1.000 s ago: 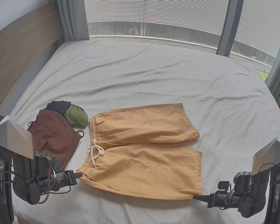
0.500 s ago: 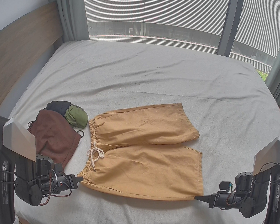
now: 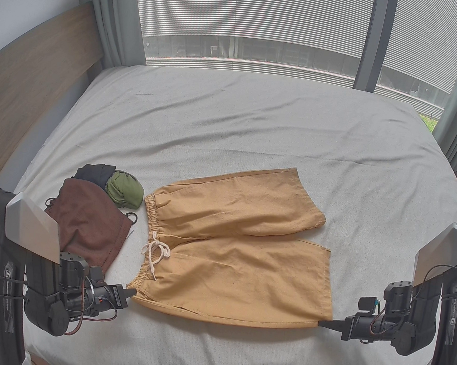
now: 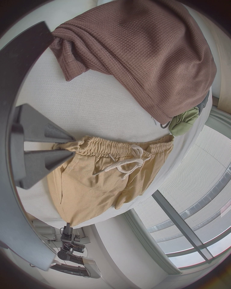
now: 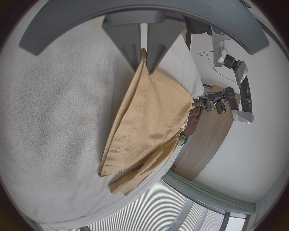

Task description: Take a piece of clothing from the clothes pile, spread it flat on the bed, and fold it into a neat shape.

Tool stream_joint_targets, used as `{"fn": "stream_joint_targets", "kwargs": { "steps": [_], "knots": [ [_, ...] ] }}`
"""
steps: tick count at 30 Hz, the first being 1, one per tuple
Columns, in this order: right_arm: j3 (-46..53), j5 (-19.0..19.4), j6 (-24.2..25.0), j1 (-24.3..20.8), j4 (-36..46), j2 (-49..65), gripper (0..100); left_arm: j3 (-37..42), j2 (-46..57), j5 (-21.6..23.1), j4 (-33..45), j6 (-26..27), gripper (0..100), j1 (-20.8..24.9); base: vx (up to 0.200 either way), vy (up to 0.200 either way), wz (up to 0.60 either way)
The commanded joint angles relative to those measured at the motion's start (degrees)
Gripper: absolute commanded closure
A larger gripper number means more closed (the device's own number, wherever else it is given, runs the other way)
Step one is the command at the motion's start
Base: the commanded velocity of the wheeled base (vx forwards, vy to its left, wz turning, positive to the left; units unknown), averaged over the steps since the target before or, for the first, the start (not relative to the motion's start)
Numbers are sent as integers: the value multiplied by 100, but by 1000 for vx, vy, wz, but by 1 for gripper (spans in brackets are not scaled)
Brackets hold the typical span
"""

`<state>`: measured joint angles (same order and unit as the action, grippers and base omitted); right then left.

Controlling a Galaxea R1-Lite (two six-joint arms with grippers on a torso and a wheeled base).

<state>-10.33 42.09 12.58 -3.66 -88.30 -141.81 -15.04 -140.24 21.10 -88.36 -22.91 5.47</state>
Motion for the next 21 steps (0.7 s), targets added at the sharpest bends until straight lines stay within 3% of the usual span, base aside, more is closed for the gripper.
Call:
{"fn": "stream_joint_targets", "kwargs": {
  "steps": [1, 17, 18, 19, 20, 21],
  "knots": [
    [75, 1, -28, 5, -3, 22, 100, 54, 14, -1, -6, 5, 100, 6, 0, 0, 0],
    [118, 1, -203, 41, -3, 5, 100, 142, -3, 69, -6, 111, 100, 24, 0, 0, 0],
    [110, 1, -203, 41, -3, 5, 100, 142, 14, 69, -6, 102, 0, 33, 0, 0, 0],
    [110, 1, -203, 41, -3, 13, 100, 133, 23, 69, -6, 102, 0, 33, 0, 0, 0],
    [92, 1, -203, 49, -3, 13, 0, 116, 23, 69, -6, 111, 0, 24, 0, 0, 0],
    [75, 1, -203, 67, -3, 22, 0, 80, 23, 61, -6, 102, 0, 33, 0, 0, 0]
  ]
}}
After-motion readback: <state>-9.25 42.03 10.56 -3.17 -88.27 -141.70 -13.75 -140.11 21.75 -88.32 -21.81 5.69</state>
